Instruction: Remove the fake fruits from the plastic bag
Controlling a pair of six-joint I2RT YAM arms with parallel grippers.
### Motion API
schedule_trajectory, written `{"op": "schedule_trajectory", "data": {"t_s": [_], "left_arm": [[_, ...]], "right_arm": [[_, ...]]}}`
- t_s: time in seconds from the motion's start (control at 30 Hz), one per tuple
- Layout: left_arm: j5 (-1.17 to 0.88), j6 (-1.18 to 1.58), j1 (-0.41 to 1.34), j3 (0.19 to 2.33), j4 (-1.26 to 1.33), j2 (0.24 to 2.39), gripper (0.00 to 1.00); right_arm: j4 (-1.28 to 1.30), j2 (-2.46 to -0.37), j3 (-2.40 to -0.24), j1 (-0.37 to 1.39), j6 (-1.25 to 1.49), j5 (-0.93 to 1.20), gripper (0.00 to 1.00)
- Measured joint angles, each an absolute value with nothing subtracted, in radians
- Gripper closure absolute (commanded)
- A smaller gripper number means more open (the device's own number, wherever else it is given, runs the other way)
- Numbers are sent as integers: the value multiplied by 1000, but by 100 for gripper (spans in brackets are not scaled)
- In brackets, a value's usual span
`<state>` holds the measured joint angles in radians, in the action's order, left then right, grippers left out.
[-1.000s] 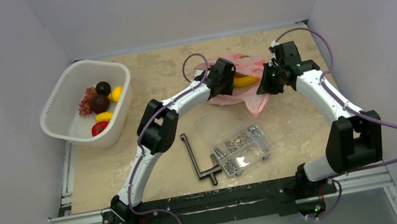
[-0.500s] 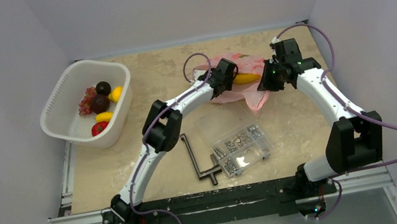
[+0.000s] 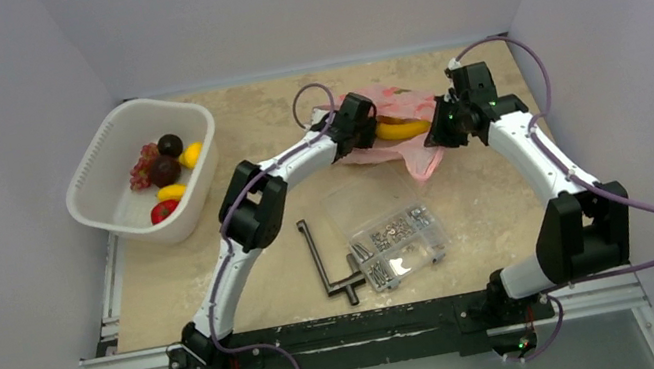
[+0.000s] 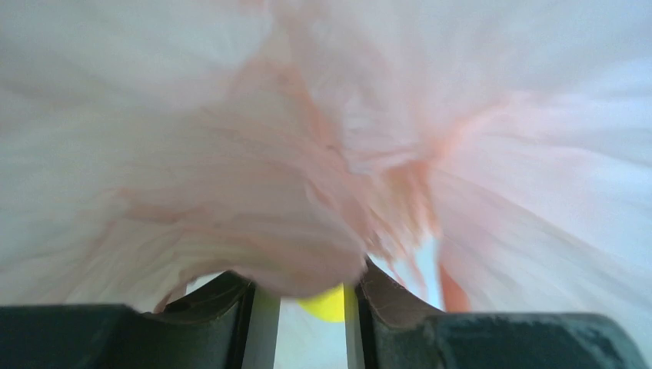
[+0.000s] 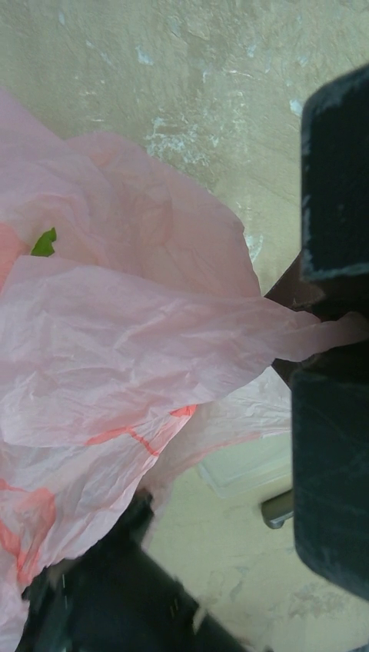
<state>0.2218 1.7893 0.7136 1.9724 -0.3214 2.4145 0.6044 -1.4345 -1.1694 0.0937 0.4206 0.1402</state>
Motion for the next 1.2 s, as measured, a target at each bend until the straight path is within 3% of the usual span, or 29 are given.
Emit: {"op": "schedule_trajectory", "data": {"t_s": [0.4,0.73,1.2], "left_arm": [[10,1811,627,1816,-301,2106,100],[-163,1642,630,1553,-387,1947,100],[-358,1433,566,1505,-400,1802,100]], "right_arm": [[491,-1423,-1056,93,428,86,100],[500,-1455,-1208,84,510,35,100],[500,-1467,-1170,72,486,9,100]]}}
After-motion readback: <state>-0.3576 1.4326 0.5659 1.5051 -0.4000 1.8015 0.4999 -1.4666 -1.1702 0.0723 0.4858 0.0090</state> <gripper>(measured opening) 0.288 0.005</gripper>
